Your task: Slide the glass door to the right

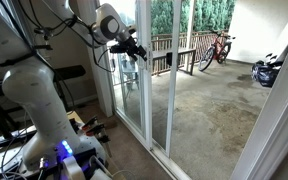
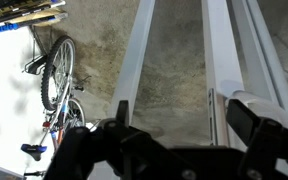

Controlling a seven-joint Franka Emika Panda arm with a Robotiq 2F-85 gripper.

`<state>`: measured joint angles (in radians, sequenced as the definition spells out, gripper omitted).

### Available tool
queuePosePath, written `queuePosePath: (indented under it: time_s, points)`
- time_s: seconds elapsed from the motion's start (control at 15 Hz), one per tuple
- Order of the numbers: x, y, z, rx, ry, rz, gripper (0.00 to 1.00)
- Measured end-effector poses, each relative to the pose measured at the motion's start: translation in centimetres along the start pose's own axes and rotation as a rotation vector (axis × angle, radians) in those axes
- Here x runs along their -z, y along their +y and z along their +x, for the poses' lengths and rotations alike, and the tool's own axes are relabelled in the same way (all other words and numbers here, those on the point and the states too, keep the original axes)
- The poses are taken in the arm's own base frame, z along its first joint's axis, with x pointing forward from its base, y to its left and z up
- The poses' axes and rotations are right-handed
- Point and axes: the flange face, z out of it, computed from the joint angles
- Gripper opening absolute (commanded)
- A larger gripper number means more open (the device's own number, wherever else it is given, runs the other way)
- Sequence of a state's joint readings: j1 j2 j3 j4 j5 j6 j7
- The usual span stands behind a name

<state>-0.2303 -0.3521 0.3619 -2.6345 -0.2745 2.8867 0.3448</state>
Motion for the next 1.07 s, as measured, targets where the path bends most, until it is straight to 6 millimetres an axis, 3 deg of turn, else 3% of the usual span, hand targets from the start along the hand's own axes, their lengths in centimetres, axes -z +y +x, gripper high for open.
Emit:
queuePosePath:
  time_s: [0.13, 0.87, 1.07]
  points:
    - [-0.6, -1.3, -0.1, 0.0, -0.025, 0.025, 1.0]
    - [-0.7, -1.2, 0.0, 0.001, -0.015, 0.023, 1.0]
    - [-1.1, -3.2, 0.7, 0.028, 0.023, 0.018, 1.0]
